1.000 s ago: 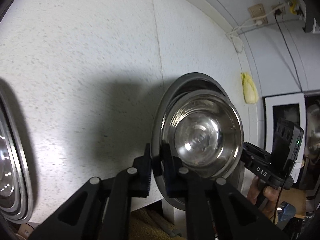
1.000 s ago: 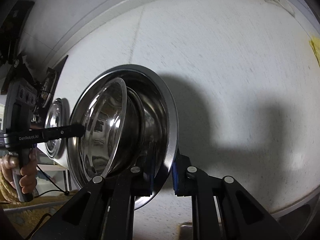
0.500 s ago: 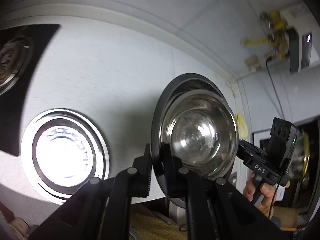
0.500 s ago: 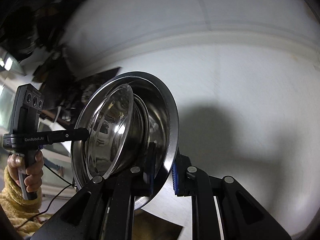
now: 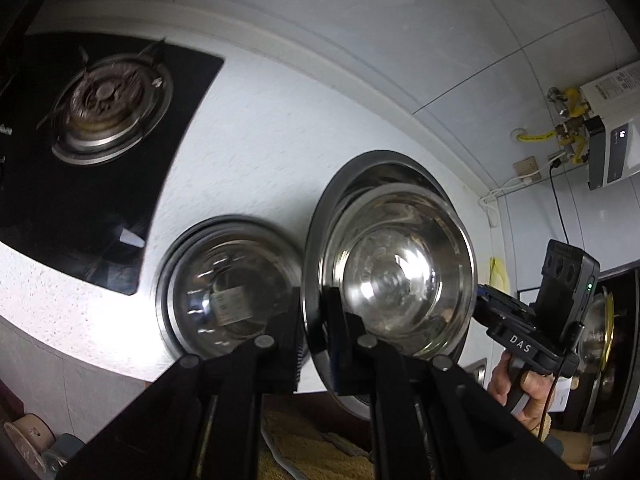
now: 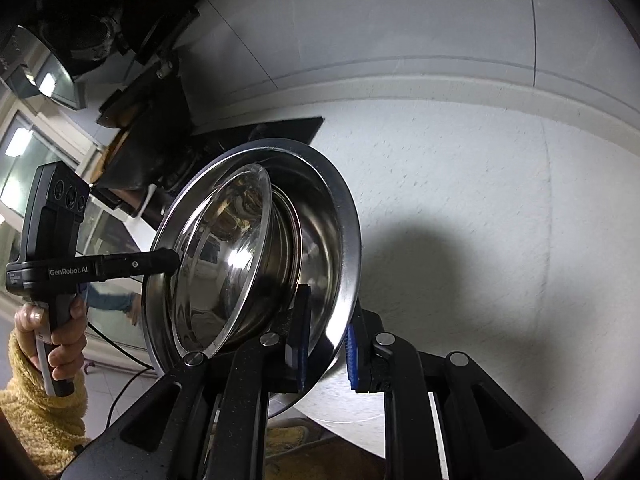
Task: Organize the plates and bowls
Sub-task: 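Lift the bowl stack with both tools and carry it toward the plate stack, then lower the bowl stack onto the plate stack with both tools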
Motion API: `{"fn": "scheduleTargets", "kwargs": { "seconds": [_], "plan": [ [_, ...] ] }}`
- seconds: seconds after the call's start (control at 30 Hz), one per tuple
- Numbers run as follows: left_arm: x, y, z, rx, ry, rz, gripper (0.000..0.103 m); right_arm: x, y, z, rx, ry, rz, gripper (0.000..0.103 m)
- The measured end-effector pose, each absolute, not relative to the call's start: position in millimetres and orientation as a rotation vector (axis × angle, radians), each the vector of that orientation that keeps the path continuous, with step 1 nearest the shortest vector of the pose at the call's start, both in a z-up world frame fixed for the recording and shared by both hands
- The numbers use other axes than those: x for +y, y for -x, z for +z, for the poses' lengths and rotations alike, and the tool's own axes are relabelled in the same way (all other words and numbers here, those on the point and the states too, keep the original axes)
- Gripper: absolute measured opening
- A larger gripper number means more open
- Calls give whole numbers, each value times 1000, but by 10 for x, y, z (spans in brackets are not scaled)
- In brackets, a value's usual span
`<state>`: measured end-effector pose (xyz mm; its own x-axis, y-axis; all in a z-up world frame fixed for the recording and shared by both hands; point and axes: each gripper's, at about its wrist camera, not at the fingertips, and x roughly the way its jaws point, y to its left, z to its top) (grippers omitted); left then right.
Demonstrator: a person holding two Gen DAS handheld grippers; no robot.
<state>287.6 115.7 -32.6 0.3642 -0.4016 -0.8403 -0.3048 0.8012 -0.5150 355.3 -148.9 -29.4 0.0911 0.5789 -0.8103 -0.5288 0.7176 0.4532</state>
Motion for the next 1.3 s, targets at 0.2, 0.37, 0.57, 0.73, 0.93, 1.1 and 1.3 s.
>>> {"fn": "scheduleTargets", "kwargs": {
  "seconds": [0.2, 0.37, 0.57, 0.73, 0.93, 1.1, 1.3],
  "plan": [
    [1529, -2715, -808, 1280, 679, -109, 9, -1128, -3239, -660, 1285, -76, 722, 14],
    [1695, -2656, -1037, 1295, 675, -145, 9, -1077, -3156, -791, 1301, -109, 656, 14],
    [1735, -2578, -1199, 1312, 698, -137, 9, -881, -3119, -891, 1316, -101, 637, 14],
    [1680, -2510, -1291, 1307, 695, -83, 10, -877, -3112, -1056, 1329, -129, 650, 14],
    [1640, -2327, -1285, 1291, 713, -15, 10, -855, -3117, -1116, 1342, -126, 706, 14],
    [1636, -2345, -1290, 1298, 705, 2, 10, -842, -3096, -1137, 1344, -122, 720, 15],
    [1636, -2395, -1396, 1315, 696, -18, 10, -853, -3062, -1244, 1352, -152, 697, 15]
  ]
}}
